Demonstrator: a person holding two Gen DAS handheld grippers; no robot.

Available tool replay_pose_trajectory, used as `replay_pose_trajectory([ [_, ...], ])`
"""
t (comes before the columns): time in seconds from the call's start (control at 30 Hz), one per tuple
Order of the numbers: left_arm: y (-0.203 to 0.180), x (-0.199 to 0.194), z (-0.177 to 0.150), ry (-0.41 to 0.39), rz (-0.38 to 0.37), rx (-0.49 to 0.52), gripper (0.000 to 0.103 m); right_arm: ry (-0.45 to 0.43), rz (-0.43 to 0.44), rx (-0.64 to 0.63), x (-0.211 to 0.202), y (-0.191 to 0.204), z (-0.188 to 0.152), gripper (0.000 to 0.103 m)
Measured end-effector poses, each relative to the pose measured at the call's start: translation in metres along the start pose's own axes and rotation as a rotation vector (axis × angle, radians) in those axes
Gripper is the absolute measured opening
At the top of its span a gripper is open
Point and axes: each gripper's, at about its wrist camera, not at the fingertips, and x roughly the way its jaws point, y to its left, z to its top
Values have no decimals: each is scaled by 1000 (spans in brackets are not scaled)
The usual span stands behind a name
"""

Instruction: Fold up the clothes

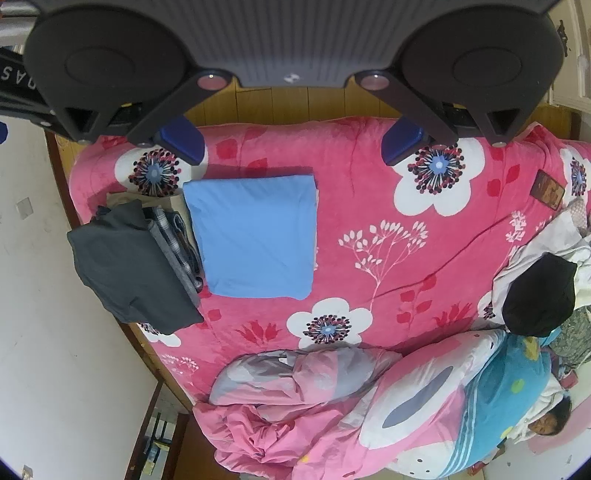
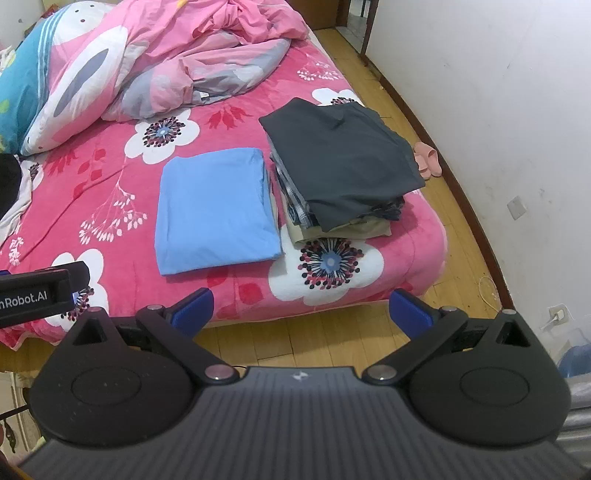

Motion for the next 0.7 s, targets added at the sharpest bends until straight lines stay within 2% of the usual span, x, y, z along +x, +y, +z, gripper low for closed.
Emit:
replay_pose_trajectory([
  [0.7,0,4,1,16,-6,4,102,8,-14,14,3,-1,1,102],
])
